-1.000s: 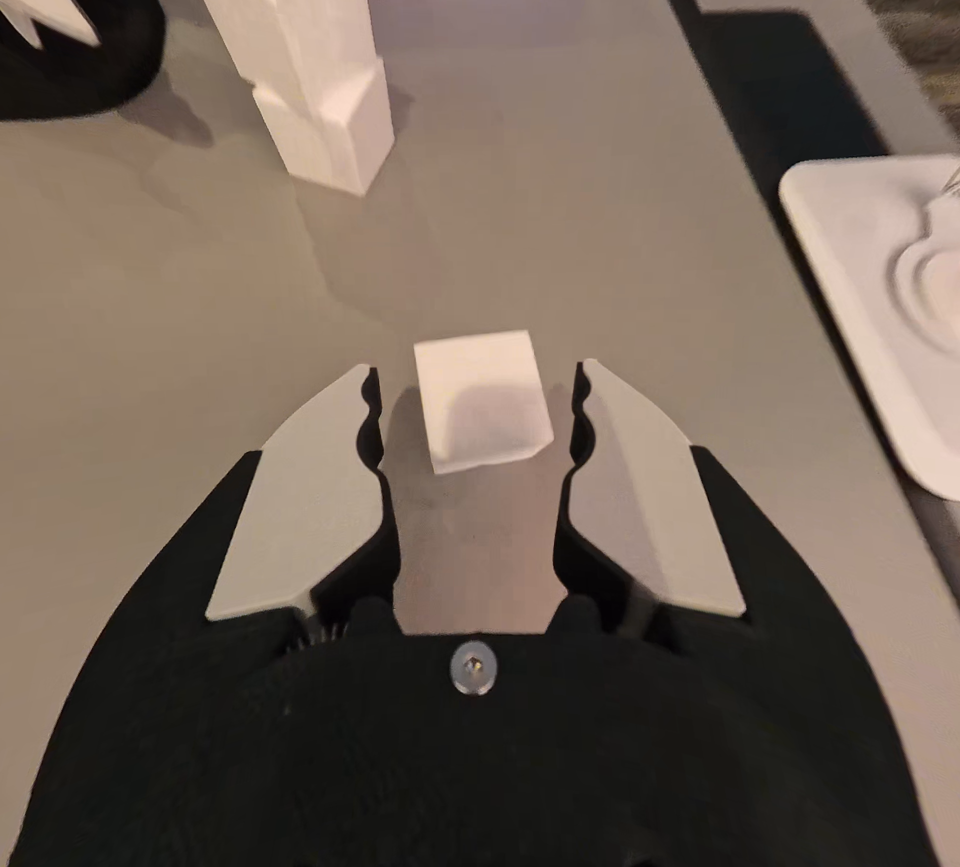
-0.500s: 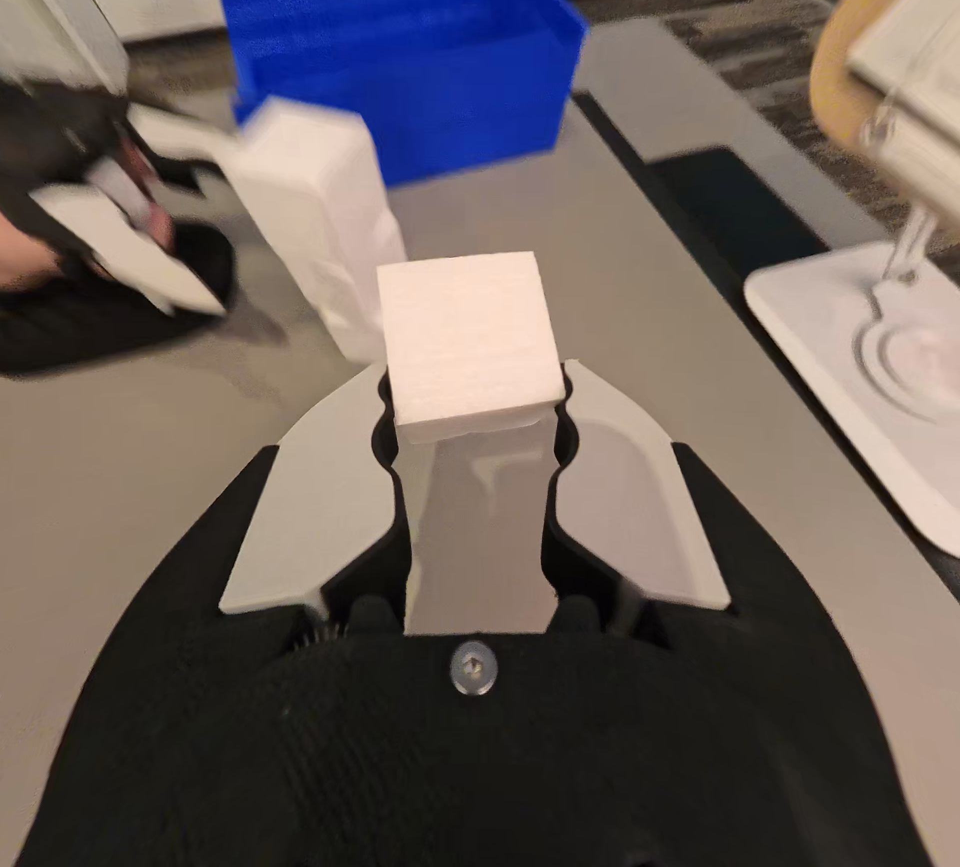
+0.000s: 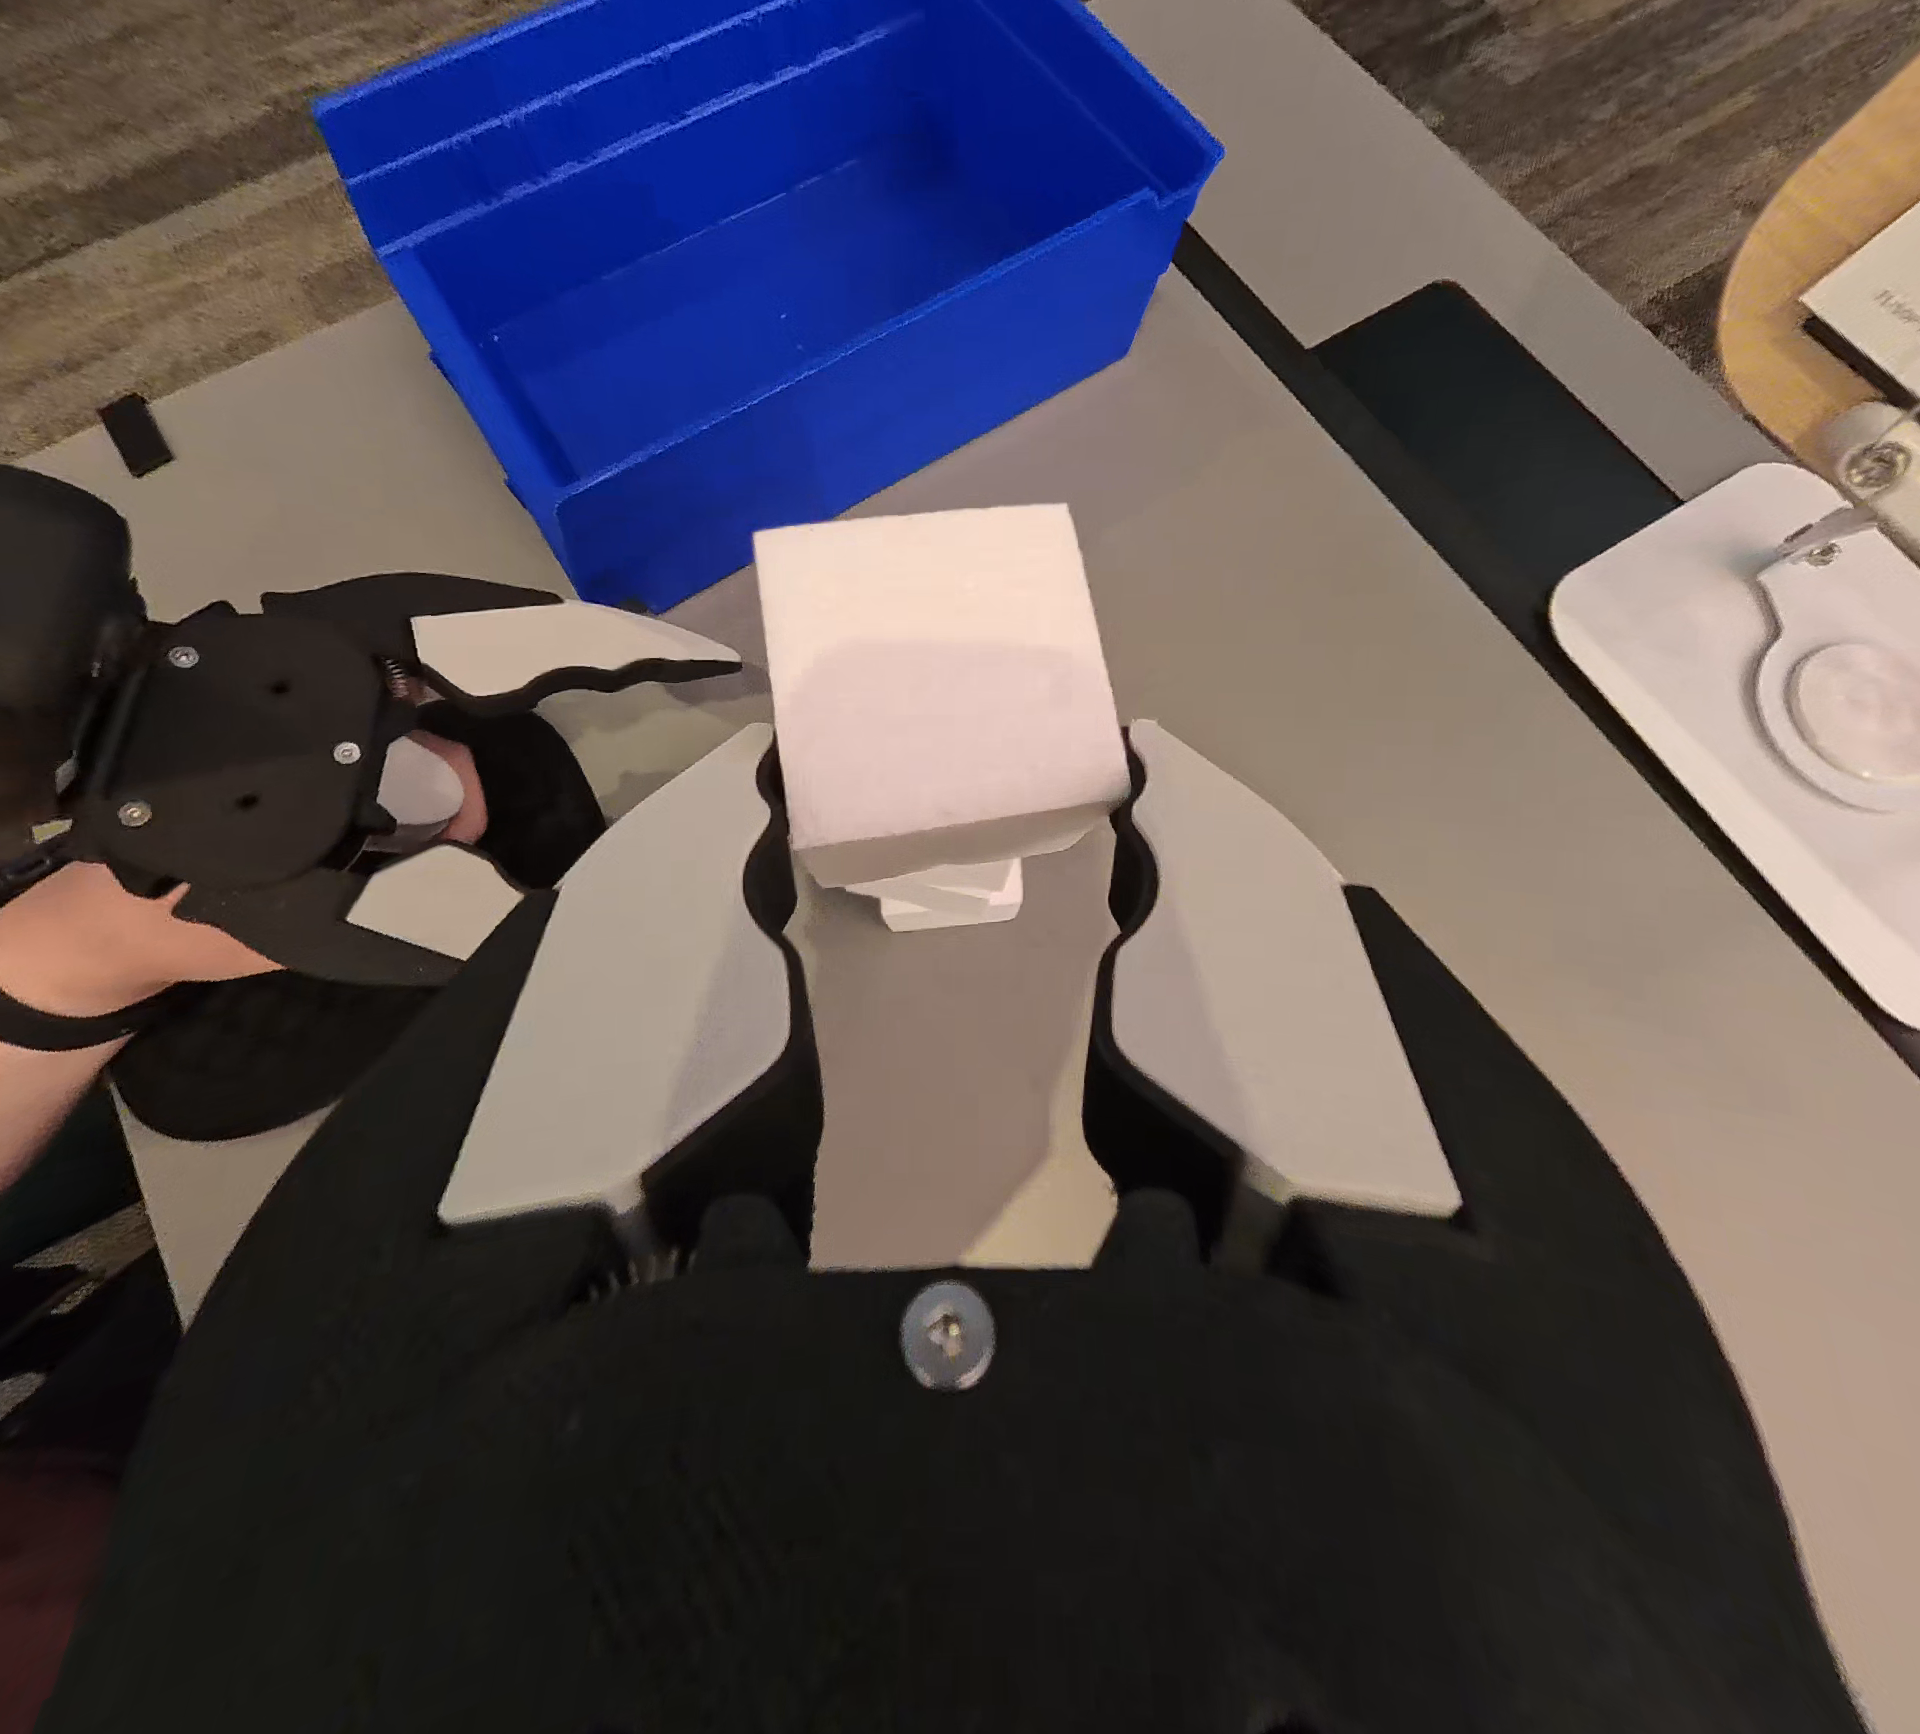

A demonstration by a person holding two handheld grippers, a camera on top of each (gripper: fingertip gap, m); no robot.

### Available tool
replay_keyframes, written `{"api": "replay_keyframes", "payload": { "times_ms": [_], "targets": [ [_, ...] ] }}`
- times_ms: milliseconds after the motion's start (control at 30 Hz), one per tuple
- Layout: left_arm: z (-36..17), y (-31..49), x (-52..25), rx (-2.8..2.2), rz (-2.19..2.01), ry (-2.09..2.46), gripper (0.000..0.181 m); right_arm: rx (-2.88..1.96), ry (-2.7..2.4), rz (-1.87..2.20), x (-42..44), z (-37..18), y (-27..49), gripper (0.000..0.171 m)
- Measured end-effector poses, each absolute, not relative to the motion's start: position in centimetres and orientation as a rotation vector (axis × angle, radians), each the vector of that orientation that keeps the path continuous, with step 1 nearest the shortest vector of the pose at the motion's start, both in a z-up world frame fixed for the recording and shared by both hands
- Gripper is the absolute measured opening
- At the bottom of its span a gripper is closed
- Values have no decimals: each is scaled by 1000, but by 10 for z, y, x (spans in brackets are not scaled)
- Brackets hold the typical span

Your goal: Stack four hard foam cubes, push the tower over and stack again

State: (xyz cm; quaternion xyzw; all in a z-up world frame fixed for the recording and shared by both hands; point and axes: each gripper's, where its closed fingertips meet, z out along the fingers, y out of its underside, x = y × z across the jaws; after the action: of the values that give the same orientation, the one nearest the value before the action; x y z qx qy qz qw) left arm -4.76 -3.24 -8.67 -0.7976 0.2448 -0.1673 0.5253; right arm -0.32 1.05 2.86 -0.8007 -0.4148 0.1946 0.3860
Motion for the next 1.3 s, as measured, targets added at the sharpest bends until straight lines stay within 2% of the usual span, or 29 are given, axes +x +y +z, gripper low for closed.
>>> {"api": "replay_keyframes", "payload": {
  "times_ms": [500, 667, 900, 1067, 1167, 1300],
  "targets": [
    [-87, -34, -47, -1911, -404, 591, 97, -2063, -1113, 384, -13, 8, 13, 62],
    [-80, -35, -51, -1884, -415, 569, 93, -1912, -1123, 561, -9, 43, -3, 74],
    [-70, -30, -61, -1886, -388, 524, 48, -1673, -1045, 611, 86, 121, 3, 73],
    [-72, -18, -68, -1969, -289, 490, 0, -1697, -917, 437, 192, 107, 39, 68],
    [-77, -8, -69, -2042, -303, 408, 0, -1743, -805, 452, 243, 89, 55, 64],
    [-86, 10, -64, -2090, -334, 280, 0, -1751, -689, 497, 283, 98, 62, 63]
  ]
}}
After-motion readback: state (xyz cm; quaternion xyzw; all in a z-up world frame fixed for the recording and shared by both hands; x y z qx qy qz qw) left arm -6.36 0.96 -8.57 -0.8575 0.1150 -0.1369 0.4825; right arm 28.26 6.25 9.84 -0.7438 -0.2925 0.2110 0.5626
